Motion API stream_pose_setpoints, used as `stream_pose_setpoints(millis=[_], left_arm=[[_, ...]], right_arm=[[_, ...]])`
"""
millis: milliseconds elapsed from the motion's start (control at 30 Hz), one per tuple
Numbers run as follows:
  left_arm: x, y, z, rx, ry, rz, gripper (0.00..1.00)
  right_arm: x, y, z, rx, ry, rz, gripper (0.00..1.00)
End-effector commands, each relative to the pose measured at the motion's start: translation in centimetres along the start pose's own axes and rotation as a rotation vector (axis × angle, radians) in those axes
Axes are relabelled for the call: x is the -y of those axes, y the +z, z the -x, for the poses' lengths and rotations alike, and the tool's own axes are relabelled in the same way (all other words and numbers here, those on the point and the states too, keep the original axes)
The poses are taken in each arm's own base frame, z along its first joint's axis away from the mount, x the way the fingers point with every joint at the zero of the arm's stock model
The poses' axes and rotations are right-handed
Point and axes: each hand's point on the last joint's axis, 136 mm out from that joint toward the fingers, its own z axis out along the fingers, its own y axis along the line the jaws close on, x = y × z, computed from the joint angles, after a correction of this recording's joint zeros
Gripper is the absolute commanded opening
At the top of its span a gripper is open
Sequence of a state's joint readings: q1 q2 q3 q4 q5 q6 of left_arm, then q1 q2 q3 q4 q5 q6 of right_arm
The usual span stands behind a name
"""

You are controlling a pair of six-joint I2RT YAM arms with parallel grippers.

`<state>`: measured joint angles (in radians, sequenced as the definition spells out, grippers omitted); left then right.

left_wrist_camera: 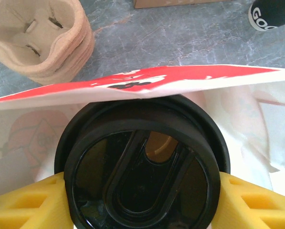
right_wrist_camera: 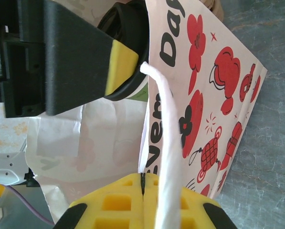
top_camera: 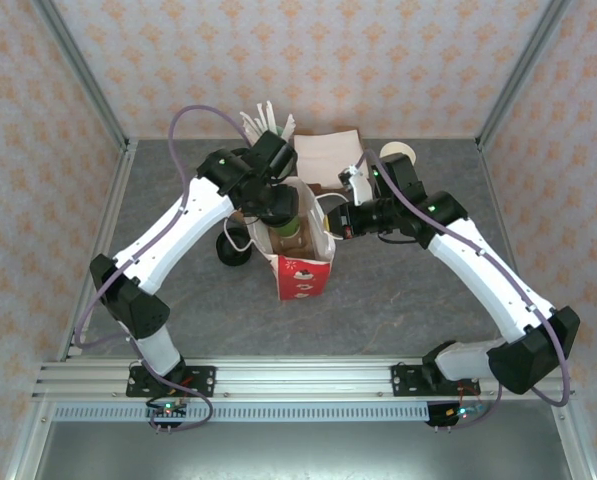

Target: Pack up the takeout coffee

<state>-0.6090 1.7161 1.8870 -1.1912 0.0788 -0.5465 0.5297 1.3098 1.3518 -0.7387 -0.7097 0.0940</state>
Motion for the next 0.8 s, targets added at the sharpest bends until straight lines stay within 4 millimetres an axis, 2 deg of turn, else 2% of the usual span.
stream_pose_setpoints(millis=[0, 767], left_arm=[[-0.2, -0.9, -0.2, 0.009, 0.041, -0.004, 0.56], [0.5, 2.4, 0.6, -0.042, 0.079, 0.034, 0.56]], right_arm=[[-0.2, -0.1, 1.0, 0.031, -0.054, -0.004, 0.00], [-0.8, 0.6, 3.0, 0.026, -0.017, 0.023, 0.00]])
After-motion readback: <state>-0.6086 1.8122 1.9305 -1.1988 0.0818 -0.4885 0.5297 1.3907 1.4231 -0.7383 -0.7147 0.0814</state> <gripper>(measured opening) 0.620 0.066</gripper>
